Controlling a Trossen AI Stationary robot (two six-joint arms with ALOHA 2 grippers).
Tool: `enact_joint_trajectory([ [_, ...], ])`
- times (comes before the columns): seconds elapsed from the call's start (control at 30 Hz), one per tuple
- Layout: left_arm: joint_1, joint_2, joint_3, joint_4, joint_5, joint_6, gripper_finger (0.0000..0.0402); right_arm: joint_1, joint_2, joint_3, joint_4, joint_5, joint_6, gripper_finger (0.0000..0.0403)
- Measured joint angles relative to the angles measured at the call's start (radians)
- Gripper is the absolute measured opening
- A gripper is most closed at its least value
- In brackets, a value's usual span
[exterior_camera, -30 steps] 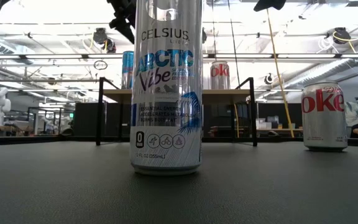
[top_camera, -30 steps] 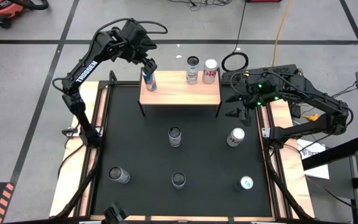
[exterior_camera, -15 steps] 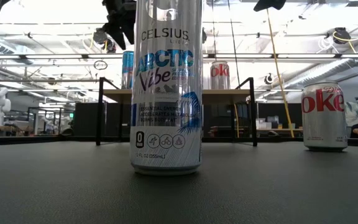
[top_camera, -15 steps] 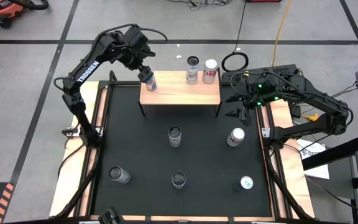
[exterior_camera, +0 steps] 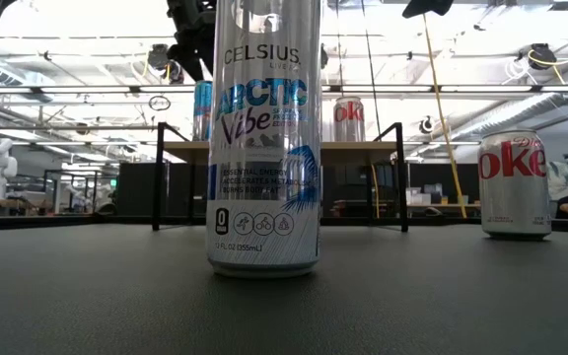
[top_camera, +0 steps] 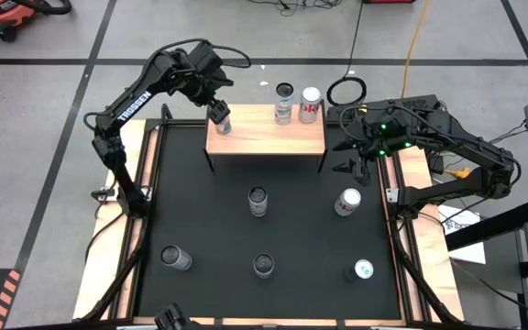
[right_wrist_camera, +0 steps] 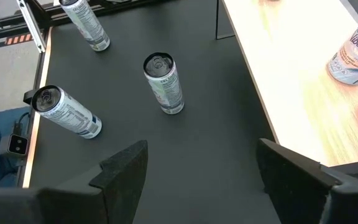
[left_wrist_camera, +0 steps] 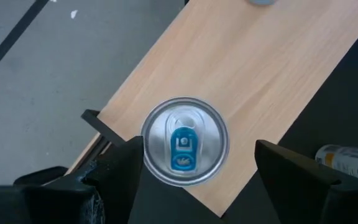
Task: Place canned beverage on shelf
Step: Adjust the blue soda can
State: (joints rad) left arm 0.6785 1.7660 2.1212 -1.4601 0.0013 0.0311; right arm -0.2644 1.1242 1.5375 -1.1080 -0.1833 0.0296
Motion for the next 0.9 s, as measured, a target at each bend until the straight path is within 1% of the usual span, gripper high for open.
enact_joint_trajectory([
  [0.53, 0.0, 0.0, 0.0, 0.007, -0.002, -0.021, 0.0304, 0.0, 0.0, 0.0, 0.0, 0.0, -0.007, 0.0281],
  [0.9, 0.001, 0.057, 0.005, 0.031, -0.018, -0.019, 0.0304, 0.0, 0.0, 0.0, 0.0, 0.0, -0.007, 0.0281],
])
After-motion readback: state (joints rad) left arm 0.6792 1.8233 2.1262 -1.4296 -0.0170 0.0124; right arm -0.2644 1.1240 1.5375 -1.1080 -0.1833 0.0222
